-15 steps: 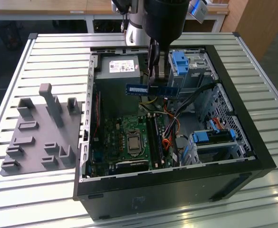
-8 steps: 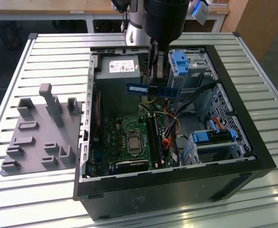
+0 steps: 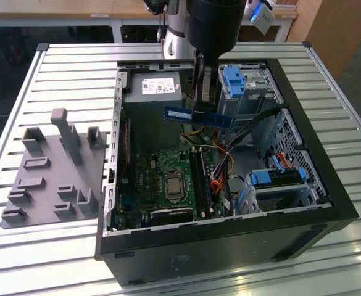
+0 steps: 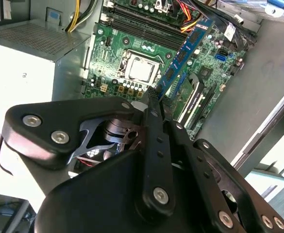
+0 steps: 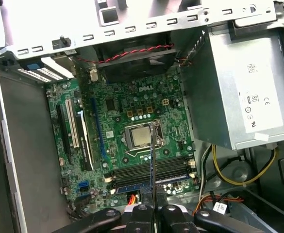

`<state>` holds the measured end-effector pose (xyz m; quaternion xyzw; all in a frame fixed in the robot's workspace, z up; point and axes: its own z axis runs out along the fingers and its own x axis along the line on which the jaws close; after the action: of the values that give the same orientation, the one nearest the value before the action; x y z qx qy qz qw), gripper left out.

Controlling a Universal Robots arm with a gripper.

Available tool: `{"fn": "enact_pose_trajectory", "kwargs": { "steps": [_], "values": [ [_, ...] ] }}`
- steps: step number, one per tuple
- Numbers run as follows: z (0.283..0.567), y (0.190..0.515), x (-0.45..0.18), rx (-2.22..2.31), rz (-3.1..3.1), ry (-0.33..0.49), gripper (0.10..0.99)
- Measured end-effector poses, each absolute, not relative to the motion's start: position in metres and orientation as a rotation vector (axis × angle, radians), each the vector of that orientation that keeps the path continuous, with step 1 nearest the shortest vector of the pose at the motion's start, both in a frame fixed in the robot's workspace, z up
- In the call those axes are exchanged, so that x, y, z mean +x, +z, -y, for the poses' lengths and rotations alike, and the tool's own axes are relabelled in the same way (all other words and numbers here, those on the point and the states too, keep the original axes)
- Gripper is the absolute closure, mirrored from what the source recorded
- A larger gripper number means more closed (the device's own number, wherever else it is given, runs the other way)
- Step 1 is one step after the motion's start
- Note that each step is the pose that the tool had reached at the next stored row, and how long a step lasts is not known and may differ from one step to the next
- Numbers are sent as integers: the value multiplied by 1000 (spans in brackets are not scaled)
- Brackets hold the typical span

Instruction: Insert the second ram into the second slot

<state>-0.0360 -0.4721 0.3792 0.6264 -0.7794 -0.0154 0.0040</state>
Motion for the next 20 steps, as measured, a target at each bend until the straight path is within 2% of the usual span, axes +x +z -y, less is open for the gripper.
{"fn": "enact_pose_trajectory", "kwargs": {
  "steps": [20],
  "values": [
    [472,379,-36,1826,2548,-49,949]
  ]
}}
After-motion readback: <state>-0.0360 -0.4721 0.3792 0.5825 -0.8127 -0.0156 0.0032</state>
